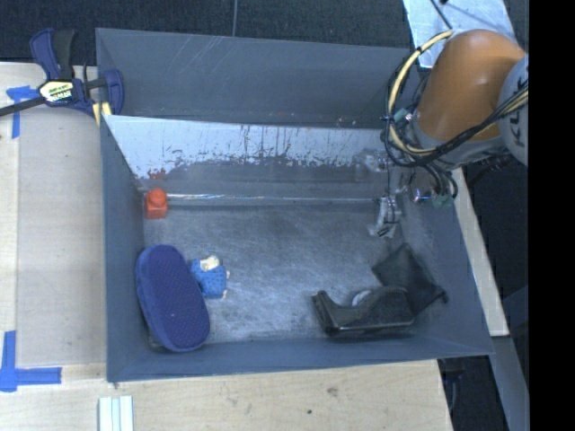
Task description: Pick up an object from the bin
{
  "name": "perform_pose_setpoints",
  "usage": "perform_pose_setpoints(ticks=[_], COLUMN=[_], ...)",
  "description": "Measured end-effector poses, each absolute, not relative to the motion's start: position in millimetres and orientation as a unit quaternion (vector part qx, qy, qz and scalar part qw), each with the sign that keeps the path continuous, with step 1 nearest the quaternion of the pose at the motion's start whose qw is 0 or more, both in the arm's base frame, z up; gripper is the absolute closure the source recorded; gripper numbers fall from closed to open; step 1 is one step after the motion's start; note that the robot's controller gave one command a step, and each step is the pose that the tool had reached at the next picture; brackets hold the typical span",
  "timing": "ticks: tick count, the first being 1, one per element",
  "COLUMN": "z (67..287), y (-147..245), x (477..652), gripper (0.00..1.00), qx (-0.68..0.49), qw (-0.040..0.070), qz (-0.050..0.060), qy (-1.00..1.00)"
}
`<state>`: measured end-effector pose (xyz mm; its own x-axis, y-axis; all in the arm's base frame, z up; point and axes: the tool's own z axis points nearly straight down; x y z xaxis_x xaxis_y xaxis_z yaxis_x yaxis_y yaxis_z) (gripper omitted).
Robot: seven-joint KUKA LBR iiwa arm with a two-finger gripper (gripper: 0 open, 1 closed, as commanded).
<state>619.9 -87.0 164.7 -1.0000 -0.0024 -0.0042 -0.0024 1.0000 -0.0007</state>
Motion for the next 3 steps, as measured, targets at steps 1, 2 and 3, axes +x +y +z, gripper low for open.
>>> perform_pose_setpoints(ticks=[1, 2, 3], z=[114.9, 74.9, 77.0], y=[-154.6, -149.1, -150.9], x=[572.1, 534.3, 535.3], gripper=[0.0, 0.0, 1.0], qx=[-0.19, -0.513, -0.512], qw=[-0.001, 0.002, 0.003], qz=[-0.001, 0.0, -0.001], qy=[0.982, 0.858, 0.859])
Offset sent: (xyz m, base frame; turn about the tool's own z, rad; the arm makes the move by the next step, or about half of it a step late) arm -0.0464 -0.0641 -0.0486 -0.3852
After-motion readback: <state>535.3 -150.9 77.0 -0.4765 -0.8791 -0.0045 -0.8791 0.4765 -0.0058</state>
